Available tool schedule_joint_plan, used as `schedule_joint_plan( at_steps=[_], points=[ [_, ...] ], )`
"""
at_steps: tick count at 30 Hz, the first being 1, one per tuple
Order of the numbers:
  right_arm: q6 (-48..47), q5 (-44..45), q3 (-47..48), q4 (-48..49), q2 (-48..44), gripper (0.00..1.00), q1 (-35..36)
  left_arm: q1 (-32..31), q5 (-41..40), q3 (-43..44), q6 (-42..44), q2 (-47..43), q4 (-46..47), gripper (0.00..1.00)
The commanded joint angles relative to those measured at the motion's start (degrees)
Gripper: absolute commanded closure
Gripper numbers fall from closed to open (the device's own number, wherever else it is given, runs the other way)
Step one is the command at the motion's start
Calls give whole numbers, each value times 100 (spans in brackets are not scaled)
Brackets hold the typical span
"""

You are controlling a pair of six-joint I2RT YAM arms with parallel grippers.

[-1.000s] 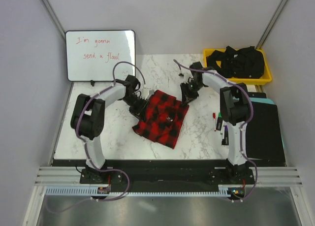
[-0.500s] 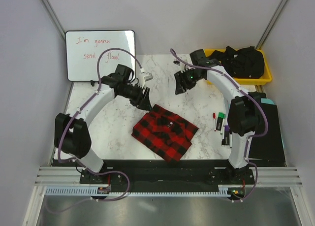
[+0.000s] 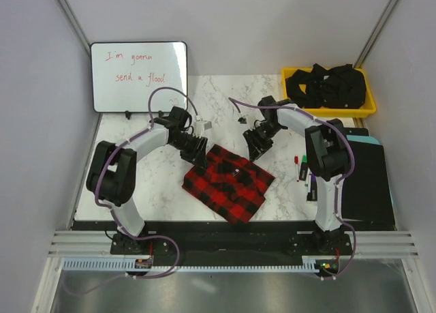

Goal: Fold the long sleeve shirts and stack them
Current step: Fold the shirt

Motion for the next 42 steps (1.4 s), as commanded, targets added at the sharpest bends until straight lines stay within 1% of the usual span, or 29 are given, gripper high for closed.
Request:
schedule_joint_plan(
  at_steps=[1, 3, 5, 6, 7, 8, 9, 10, 11, 12, 13, 14, 15, 16, 17, 18, 19, 20, 22, 24, 27, 34, 36, 37, 38, 39, 40, 41, 42],
  points=[
    [-314, -249, 671, -100, 440, 60, 150, 231, -443, -290, -953, 192, 244, 58],
    [-323, -118, 1091, -109, 765, 67, 237, 416, -190, -422, -1227, 245, 200, 64],
    [-341, -47, 1435, -135, 995, 70, 308, 565, 13, -519, -1507, 228, 200, 65],
    [-341, -30, 1811, -126, 1109, 71, 387, 592, 145, -658, -1570, 149, 235, 65],
    [-341, 5, 2014, -144, 1328, 73, 440, 601, 372, -747, -1596, 88, 305, 65],
    [-341, 23, 2234, -170, 1452, 74, 492, 601, 435, -817, -1640, 26, 367, 65],
    [-341, 41, 2680, -222, 1557, 74, 597, 610, 540, -966, -1640, -88, 428, 65],
    [-341, 49, 2885, -284, 1750, 76, 642, 644, 768, -1002, -1580, -315, 498, 65],
    [-350, 67, 3061, -363, 1804, 76, 668, 714, 761, -1046, -1509, -517, 595, 64],
    [-350, 67, 3306, -398, 1848, 76, 677, 776, 900, -1133, -1439, -737, 735, 60],
    [-350, 58, 3369, -425, 1831, 74, 669, 837, 971, -1143, -1299, -1131, 910, 55],
    [-402, 50, 3414, -503, 1779, 72, 651, 873, 1016, -1082, -602, -1256, 1008, 50],
    [-403, 41, 3344, -530, 1604, 68, 608, 856, 1164, -890, -99, -1319, 983, 44],
    [-411, 6, 3239, -548, 1489, 66, 572, 856, 1113, -749, 750, -1319, 930, 41],
    [-403, -73, 3099, -557, 1375, 63, 546, 847, 1095, -600, 1211, -1241, 747, 39],
    [-403, -143, 2767, -557, 1113, 57, 485, 847, 1208, -259, 1694, -1118, 589, 39],
    [-420, -187, 2598, -531, 1006, 54, 458, 803, 1201, -73, 2369, -969, 430, 39],
    [-420, -223, 2466, -504, 952, 52, 466, 786, 1227, 277, 2611, -620, 168, 39],
    [-307, -389, 2447, -469, 1039, 51, 475, 733, 1253, 526, 3016, -328, 16, 41],
    [-122, -599, 2832, -469, 1415, 51, 484, 724, 1262, 755, 3027, -19, 7, 41],
    [89, -942, 3334, -513, 1908, 51, 537, 724, 1166, 791, 3018, 175, 7, 43],
    [309, -848, 3818, -373, 2542, 52, 914, 776, 990, 343, 2763, -211, 367, 43],
    [353, -890, 4019, -329, 2744, 60, 1020, 803, 1007, 167, 2606, -369, 428, 43],
    [301, -1013, 4134, -328, 2806, 68, 1055, 829, 1016, 132, 2535, -396, 446, 43],
    [283, -1049, 4396, -311, 2876, 84, 1142, 855, 1033, 62, 2482, -431, 455, 43],
    [283, -1066, 4520, -233, 2877, 91, 1187, 882, 1051, 35, 2368, -458, 455, 43],
    [257, -1101, 4635, -162, 2851, 97, 1205, 943, 1095, 0, 2333, -510, 464, 43],
    [274, -1276, 4644, -22, 2668, 100, 1240, 961, 1121, -88, 2315, -537, 481, 44],
    [274, -1304, 4540, 171, 2509, 100, 1257, 970, 1122, -149, 2367, -572, 499, 44]
  ],
)
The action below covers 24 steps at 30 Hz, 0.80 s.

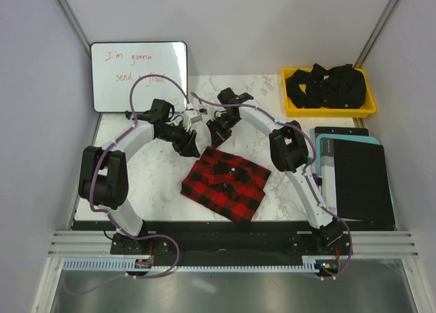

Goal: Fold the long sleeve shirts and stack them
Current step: Fold the shirt

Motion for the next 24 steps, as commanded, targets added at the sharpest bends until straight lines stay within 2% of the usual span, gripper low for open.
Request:
schedule_joint_plan(
  at_steps=[1, 4, 5, 8, 11, 14, 17, 20, 24],
  points=[
    [-82, -364, 173, 944, -471, 100, 149, 131, 149, -246, -114, -423, 248, 45],
    [-678, -66, -259, 1273, -938, 100, 395, 122, 236, -545, 97, -546, 406, 46],
    [-889, 57, -268, 1274, -990, 95, 535, 96, 245, -685, 98, -634, 554, 46],
    [-865, 251, -251, 1265, -1096, 64, 554, -1, 132, -870, 229, -792, 739, 43],
    [-540, 392, -425, 1265, -1446, 52, 204, -150, 17, -976, 518, -933, 907, 38],
    [-92, 199, -961, 1291, -1885, 47, -357, -387, -158, -941, 897, -925, 1117, 34],
    [58, 14, -1804, 1143, -2211, 48, -833, -660, -273, -687, 1108, -618, 1223, 32],
    [-205, -3, -2447, 879, -2257, 51, -958, -845, -256, -370, 1091, -179, 1223, 30],
    [-57, -345, -2493, 878, -1924, 56, -949, -1038, -194, -71, 1074, 147, 1223, 28]
  ],
)
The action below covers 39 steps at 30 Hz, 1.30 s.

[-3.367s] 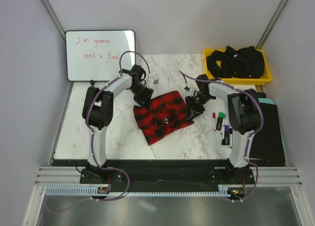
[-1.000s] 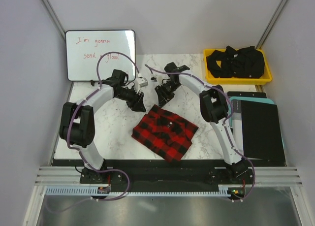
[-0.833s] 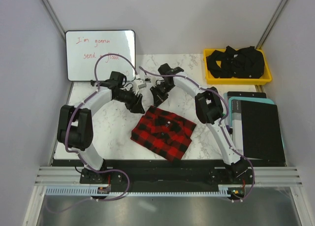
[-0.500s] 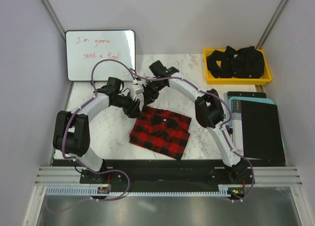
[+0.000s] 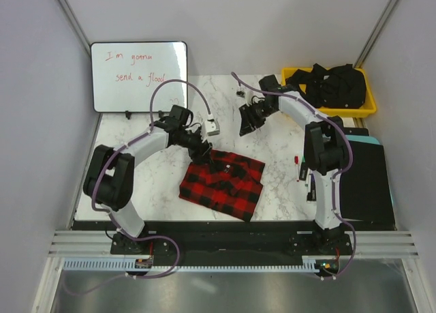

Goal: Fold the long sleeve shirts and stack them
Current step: Fold the shirt

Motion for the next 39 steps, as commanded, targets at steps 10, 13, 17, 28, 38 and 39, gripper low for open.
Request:
schedule_joint_plan(
  at_steps=[10, 13, 17, 28, 38, 39],
  points=[
    [477, -1031, 554, -151, 885, 56, 461, -371, -59, 711, 159, 727, 220, 37],
    [433, -1005, 510, -151, 972, 57, 566, -423, -103, 790, 203, 806, 132, 43],
    [363, -952, 510, -160, 1148, 60, 699, -511, -392, 931, 176, 946, 27, 46],
    [126, -996, 826, -362, 1421, 100, 822, -520, -612, 1423, 1, 885, -80, 98],
    [-112, -900, 1072, -467, 1430, 100, 822, -485, -1104, 1661, 80, 1412, -17, 98],
    [-173, -847, 1099, -476, 1421, 100, 813, -476, -1192, 1661, 62, 1447, -8, 98]
  ],
)
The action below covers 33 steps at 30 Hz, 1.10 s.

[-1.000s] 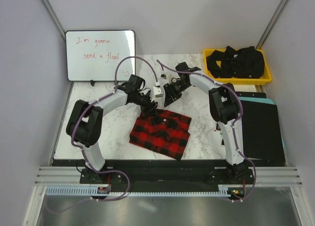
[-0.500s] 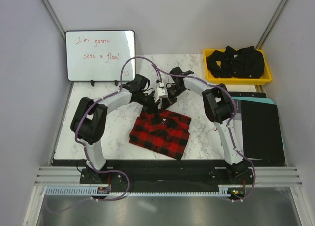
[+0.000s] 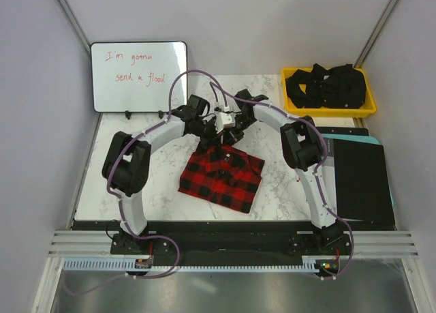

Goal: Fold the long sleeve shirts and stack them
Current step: Fold the shirt

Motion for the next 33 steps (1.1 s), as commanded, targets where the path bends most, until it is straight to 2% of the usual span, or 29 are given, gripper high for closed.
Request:
schedule_joint_plan(
  at_steps=[1, 3, 5, 6, 7, 8, 9, 11, 12, 15, 17, 19, 22, 23, 24, 26, 29, 33],
  points=[
    [-352, 147, 338, -65, 40, 100, 35, 46, -571, 107, -132, 293, 171, 95],
    [-414, 271, 452, -65, 75, 100, 35, 186, -643, 141, -378, 259, 293, 91],
    [-449, 543, 601, -39, 154, 100, 35, 431, -398, 142, -896, 110, 399, 77],
    [-458, 631, 793, -21, 215, 100, 35, 529, -232, 46, -1080, -143, 504, 74],
    [-406, 858, 874, 40, 233, 100, 44, 608, 66, -16, -1448, -276, 566, 66],
    [-292, 1043, 927, 354, 216, 98, 52, 739, 121, -112, -1695, -452, 671, 61],
    [-204, 1132, 979, 522, 103, 86, 52, 801, 182, -339, -1915, -610, 759, 56],
    [-81, 1508, 1041, 873, -73, 75, 26, 951, 201, -525, -2513, -1006, 874, 51],
    [-72, 1633, 1094, 945, -292, 59, -26, 1012, 201, -692, -2706, -1094, 874, 49],
    [42, 2011, 972, 1025, -890, 49, -298, 1206, -88, -974, -3409, -1332, 769, 48],
    [270, 2012, 543, 1060, -1389, 48, -509, 1347, -133, -1193, -3753, -1481, 725, 47],
    [464, 1794, 138, 1016, -1760, 51, -825, 1400, 277, -1395, -3833, -1665, 620, 47],
    [1289, 951, -1266, 1147, -2656, 56, -1055, 1391, 648, -1791, -4078, -1876, 549, 47],
    [1517, 722, -2314, 1313, -3180, 57, -1046, 1374, 736, -2027, -4288, -1955, 540, 48],
    [2111, 329, -2882, 1576, -3447, 57, -994, 1356, 763, -2116, -4369, -1982, 549, 48],
    [2441, 246, -4137, 2236, -4009, 57, -880, 1312, 772, -2275, -4553, -1896, 549, 48],
    [2460, 263, -4713, 2457, -4021, 59, -590, 1312, 711, -2293, -4729, -1693, 540, 50],
    [2460, 473, -4751, 2510, -3407, 61, -510, 1426, 308, -2267, -4992, -1115, 497, 50]
  ],
)
